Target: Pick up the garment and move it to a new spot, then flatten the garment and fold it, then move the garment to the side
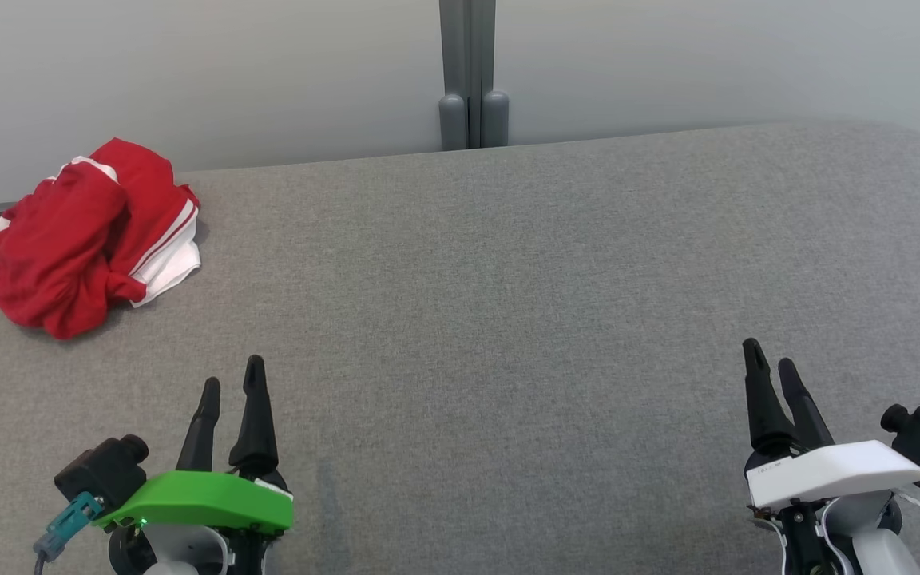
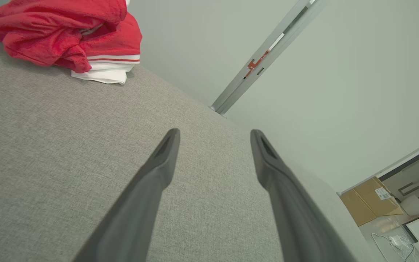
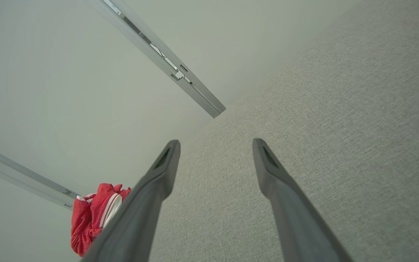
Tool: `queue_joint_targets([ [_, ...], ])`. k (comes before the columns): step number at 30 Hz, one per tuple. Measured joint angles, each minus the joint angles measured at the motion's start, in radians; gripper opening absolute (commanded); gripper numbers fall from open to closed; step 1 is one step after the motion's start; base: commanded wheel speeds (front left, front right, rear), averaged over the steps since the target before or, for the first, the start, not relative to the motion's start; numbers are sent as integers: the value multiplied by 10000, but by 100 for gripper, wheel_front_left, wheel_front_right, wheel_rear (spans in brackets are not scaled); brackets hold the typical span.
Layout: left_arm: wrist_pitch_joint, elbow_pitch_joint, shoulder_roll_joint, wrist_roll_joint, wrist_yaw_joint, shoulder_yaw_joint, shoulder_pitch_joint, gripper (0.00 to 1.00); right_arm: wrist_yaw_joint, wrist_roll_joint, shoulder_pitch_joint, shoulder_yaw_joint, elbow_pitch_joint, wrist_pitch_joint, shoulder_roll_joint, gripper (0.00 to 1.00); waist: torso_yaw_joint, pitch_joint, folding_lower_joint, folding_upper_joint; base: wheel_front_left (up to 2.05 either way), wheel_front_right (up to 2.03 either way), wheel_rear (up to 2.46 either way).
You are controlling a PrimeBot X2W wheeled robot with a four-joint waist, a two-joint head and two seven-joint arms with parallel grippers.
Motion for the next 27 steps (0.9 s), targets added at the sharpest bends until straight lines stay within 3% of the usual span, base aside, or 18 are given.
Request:
queue_joint_targets([
  [27, -734, 178, 15, 2920, 328, -539, 232, 100, 2, -3145, 242, 387, -105, -750, -25, 100, 10, -31, 0, 0, 0, 0, 0],
])
